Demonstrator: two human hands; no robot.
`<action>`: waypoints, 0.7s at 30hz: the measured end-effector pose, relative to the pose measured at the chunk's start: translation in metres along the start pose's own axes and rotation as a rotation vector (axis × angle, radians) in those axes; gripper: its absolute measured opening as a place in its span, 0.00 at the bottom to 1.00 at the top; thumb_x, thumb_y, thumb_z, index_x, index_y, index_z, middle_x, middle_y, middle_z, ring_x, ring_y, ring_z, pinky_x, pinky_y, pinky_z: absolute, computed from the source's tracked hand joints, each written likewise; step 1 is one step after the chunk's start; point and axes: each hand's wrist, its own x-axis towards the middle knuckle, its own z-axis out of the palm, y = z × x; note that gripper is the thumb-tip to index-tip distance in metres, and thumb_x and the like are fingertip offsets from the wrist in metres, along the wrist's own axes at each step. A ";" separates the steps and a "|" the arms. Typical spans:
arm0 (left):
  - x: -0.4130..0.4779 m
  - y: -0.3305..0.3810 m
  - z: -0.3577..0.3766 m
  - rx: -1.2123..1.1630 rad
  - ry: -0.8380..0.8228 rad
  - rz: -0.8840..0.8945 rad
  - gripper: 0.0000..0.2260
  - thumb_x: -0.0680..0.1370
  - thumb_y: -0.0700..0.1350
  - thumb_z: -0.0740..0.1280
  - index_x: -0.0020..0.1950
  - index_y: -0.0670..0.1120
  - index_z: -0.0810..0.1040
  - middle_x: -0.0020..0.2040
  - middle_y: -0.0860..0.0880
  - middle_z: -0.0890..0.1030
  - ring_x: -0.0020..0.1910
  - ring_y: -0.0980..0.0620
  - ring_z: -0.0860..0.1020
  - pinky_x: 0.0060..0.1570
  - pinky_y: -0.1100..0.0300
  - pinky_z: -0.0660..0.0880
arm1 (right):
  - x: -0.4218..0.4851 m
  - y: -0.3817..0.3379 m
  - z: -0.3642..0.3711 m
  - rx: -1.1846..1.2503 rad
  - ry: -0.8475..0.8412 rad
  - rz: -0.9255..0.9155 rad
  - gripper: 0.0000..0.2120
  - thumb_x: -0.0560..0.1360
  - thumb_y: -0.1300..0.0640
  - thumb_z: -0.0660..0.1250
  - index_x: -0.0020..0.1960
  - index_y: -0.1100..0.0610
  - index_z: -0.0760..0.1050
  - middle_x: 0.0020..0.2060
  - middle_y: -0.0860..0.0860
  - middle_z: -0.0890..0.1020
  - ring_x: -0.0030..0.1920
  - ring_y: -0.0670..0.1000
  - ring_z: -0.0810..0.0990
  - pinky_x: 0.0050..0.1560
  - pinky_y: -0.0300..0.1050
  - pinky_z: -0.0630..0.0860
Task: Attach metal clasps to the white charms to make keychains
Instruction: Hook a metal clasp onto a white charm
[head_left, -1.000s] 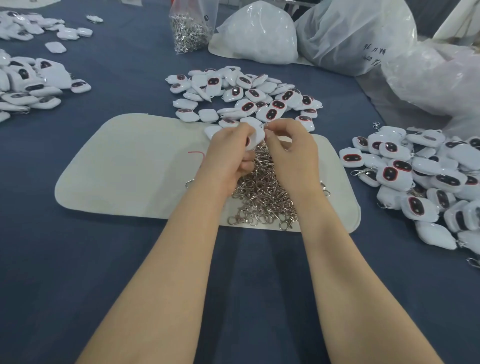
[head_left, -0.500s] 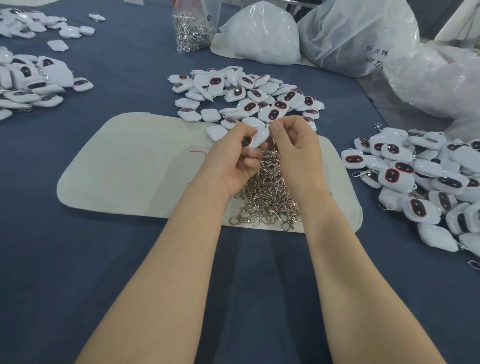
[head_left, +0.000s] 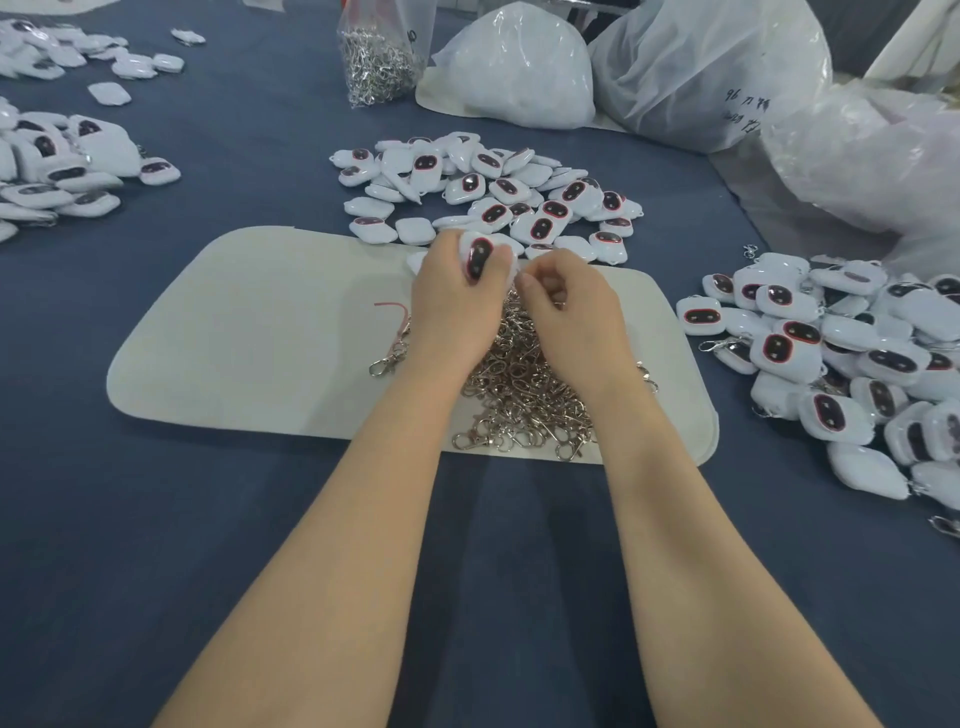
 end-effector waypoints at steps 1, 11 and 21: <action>0.002 0.001 -0.001 -0.166 0.018 -0.115 0.05 0.79 0.45 0.65 0.44 0.47 0.73 0.34 0.52 0.73 0.26 0.58 0.71 0.28 0.66 0.70 | 0.000 -0.002 0.000 0.067 -0.002 0.014 0.02 0.77 0.60 0.65 0.46 0.54 0.74 0.37 0.43 0.77 0.39 0.43 0.74 0.43 0.29 0.70; 0.004 0.008 -0.006 -0.934 -0.139 -0.629 0.08 0.80 0.43 0.62 0.43 0.41 0.75 0.26 0.50 0.74 0.19 0.60 0.67 0.18 0.71 0.65 | -0.002 -0.011 0.006 0.317 0.050 -0.028 0.09 0.77 0.61 0.66 0.42 0.48 0.74 0.37 0.42 0.79 0.44 0.46 0.79 0.52 0.44 0.76; 0.001 0.001 0.000 -0.086 0.042 -0.126 0.06 0.79 0.48 0.62 0.44 0.47 0.70 0.34 0.52 0.72 0.30 0.57 0.71 0.34 0.61 0.70 | 0.000 -0.005 -0.002 0.151 -0.048 0.027 0.07 0.78 0.57 0.64 0.42 0.51 0.72 0.37 0.50 0.79 0.39 0.49 0.75 0.45 0.48 0.74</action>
